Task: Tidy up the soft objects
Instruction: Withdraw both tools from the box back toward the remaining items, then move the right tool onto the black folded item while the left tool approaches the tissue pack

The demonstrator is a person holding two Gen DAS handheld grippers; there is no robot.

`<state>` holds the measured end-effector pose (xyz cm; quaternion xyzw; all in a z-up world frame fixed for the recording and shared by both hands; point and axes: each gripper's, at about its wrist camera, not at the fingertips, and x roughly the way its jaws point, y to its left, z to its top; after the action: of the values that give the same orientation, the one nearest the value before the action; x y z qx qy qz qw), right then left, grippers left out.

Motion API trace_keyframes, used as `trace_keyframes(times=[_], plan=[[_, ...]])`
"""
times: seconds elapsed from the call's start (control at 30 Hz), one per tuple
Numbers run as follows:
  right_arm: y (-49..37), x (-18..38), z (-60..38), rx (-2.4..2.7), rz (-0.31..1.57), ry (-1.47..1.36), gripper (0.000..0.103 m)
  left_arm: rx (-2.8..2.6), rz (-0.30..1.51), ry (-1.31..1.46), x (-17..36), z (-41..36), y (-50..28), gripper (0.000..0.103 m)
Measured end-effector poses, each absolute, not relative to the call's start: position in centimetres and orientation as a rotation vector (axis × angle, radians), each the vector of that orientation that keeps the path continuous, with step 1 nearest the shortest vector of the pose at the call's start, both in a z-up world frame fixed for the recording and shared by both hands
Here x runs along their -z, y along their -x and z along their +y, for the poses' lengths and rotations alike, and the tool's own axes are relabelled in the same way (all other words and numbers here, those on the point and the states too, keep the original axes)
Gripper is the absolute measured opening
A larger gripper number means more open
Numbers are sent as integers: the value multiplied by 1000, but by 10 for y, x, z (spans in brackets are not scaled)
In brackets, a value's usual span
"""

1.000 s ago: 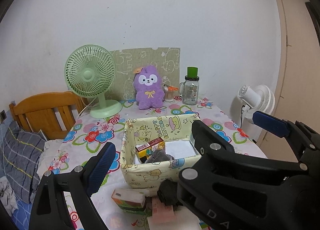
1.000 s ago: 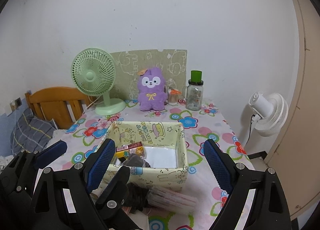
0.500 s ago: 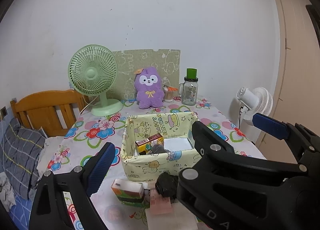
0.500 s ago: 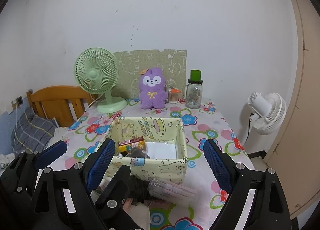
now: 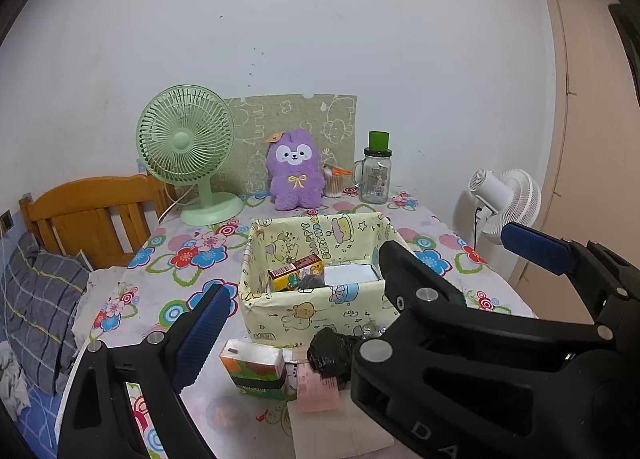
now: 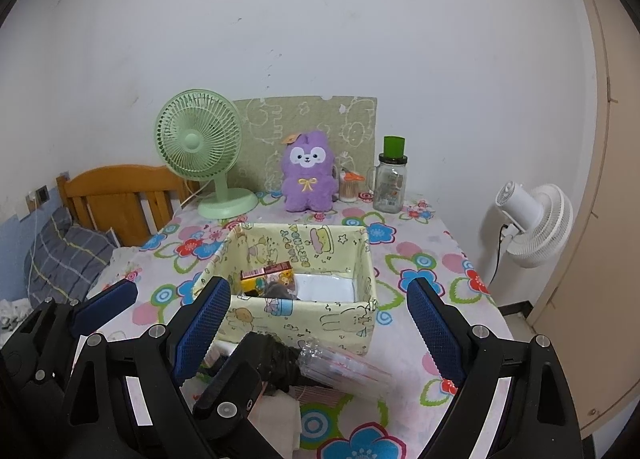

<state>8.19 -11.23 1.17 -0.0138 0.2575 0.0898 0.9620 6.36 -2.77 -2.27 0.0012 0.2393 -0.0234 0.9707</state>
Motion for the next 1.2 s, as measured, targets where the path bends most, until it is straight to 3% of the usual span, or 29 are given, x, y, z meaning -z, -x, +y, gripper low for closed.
trace_keyframes(times=[1.2], plan=[[-102,52,-104,-232,624,17,92,87,581,7,80,-15,-83,96]])
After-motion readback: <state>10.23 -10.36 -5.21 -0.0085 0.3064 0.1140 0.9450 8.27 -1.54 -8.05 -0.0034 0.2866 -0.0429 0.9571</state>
